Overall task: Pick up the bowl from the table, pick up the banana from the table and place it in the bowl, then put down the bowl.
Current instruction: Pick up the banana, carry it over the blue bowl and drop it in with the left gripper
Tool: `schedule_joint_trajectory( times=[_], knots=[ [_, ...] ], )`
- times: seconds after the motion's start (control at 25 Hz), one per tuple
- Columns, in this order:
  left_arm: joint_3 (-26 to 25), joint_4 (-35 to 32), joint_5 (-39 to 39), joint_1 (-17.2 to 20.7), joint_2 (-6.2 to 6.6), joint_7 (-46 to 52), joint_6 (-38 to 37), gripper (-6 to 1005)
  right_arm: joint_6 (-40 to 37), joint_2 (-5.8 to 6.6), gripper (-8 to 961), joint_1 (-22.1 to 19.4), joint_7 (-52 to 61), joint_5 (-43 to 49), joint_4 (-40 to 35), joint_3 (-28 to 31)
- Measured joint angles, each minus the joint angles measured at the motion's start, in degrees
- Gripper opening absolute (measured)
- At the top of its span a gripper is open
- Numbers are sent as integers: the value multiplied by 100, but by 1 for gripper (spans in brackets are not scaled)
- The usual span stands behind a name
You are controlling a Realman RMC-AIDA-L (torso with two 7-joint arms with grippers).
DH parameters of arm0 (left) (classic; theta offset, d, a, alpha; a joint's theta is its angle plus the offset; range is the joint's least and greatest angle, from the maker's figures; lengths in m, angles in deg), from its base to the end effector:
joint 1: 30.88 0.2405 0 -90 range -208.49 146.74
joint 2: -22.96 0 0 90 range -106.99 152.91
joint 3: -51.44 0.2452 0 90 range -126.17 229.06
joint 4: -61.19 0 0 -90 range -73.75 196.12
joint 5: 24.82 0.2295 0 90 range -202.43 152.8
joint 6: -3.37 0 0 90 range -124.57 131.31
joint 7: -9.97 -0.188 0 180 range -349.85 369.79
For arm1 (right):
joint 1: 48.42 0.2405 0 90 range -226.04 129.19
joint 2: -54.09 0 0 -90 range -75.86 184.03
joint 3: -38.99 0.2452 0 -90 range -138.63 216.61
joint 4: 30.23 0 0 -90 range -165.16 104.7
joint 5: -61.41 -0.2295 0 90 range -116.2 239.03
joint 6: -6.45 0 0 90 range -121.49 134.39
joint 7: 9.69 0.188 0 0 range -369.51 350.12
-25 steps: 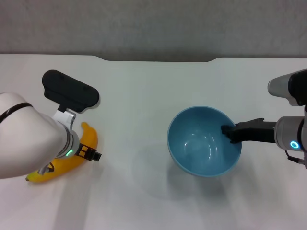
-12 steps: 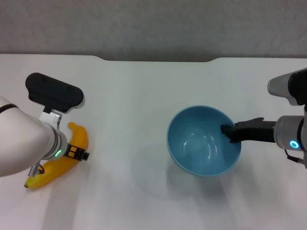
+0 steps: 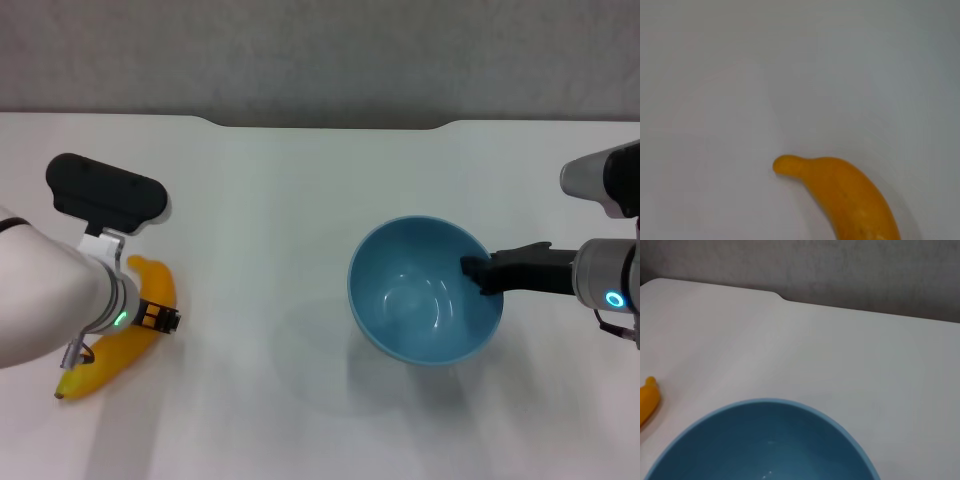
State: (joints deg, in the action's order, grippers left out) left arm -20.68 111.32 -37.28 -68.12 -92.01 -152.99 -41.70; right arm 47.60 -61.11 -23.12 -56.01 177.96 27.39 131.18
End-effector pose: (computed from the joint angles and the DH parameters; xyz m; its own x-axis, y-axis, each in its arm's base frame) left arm -0.2805 0.4349 -0.0821 0.5715 0.8100 0.1316 0.5353 -0.2464 -0.8079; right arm 0.2400 0.4317 -0.0586 0.7040 -0.6060 -0.3705 -0.7032 -0.5214 -0.4834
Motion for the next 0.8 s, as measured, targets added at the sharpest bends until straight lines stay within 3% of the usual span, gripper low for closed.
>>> schedule_joint_trajectory(
  times=[0.2,0.4,0.64,0.8],
  knots=[
    [-177,350,19,192,2,7,22,549,-10,-3,34,-5,0,0,-54,0],
    [-489,1389,385,676,-31,9,-19,546,-16,-1,34,54,32,-66,-252,48],
    [-568,3064,559,1335,-83,10,70,543,-32,-7,35,553,15,-364,-962,11],
    [-265,3889,562,1640,-128,9,308,542,-11,-14,35,946,-67,-734,-1628,-26]
  ],
)
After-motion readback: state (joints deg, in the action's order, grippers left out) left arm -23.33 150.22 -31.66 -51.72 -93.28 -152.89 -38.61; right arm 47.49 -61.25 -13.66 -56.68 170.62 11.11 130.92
